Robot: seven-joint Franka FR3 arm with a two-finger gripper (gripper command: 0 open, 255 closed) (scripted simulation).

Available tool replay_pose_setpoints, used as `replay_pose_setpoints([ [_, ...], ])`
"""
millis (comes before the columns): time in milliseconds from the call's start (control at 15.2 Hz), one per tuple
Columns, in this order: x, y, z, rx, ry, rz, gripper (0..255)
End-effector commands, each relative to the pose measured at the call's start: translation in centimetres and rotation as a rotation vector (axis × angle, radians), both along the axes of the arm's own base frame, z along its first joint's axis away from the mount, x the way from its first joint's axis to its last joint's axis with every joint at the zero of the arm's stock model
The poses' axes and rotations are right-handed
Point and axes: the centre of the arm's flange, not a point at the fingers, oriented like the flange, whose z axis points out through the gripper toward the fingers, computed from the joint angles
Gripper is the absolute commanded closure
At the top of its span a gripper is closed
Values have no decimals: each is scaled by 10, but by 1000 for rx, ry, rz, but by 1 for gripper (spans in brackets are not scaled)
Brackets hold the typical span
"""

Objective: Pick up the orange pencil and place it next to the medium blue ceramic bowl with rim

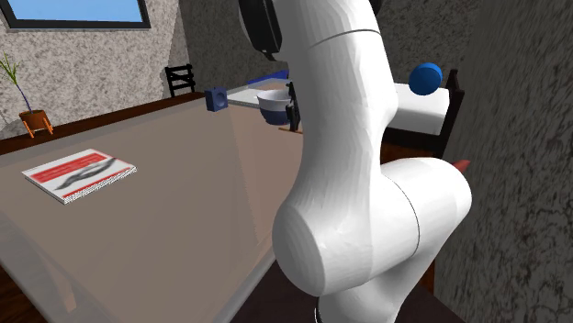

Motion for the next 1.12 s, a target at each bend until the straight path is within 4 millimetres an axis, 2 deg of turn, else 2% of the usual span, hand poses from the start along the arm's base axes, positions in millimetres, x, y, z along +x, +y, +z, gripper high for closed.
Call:
replay_pose_setpoints([
  [0, 0, 0, -2, 0, 0, 0, 255],
  [330, 0, 0, -2, 0, 0, 0, 255],
  [396, 0, 0, -2, 0, 0, 0, 0],
  [726, 0, 0, -2, 0, 0, 0, 0],
  [990, 5, -10, 47, 0, 0, 0, 0],
  [1056, 5, -10, 47, 0, 0, 0, 0],
])
